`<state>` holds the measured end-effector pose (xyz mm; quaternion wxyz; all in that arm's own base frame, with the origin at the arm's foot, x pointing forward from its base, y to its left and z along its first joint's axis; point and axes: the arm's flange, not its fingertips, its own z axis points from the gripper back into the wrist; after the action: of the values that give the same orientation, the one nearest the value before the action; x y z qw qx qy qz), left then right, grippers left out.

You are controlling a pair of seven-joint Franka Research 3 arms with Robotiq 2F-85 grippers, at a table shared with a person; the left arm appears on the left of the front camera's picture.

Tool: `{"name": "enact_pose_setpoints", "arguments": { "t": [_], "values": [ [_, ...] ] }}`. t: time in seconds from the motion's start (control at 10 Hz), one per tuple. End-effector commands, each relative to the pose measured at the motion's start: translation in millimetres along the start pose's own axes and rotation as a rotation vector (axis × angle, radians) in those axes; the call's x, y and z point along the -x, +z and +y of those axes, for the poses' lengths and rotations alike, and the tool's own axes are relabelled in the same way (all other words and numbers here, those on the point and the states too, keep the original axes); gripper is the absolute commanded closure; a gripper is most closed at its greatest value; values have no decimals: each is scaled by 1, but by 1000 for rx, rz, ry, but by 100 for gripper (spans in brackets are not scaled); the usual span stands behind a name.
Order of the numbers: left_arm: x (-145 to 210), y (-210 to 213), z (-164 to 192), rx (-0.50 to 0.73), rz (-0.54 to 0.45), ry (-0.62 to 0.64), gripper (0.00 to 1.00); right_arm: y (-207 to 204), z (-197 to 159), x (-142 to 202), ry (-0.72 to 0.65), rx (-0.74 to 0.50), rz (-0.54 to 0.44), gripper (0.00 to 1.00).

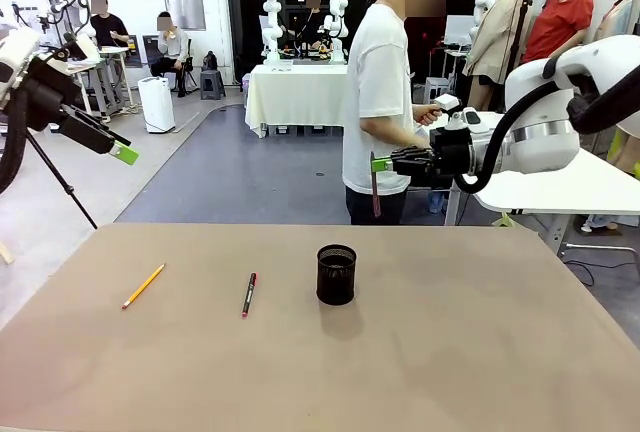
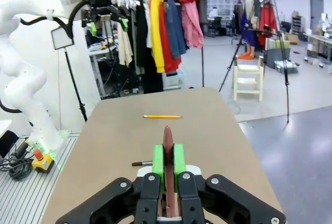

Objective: Place the pens into the pen holder.
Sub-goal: Pick up a writing instrument from the table and place it into the Pen holder.

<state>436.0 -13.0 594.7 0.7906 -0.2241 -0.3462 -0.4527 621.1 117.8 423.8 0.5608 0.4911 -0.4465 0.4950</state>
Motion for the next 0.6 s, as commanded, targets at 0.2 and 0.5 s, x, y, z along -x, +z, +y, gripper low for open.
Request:
{"name": "enact_pose_setpoints", "arguments": {
  "t": [0.2,0.5],
  "values": [
    [0,2,0,-3,-2,-1,0,-51,-17,17,15,-175,-90,100],
    [0,2,0,-3,-2,-1,0,-70,-25,36,-14,-209,-68,100]
  ]
}}
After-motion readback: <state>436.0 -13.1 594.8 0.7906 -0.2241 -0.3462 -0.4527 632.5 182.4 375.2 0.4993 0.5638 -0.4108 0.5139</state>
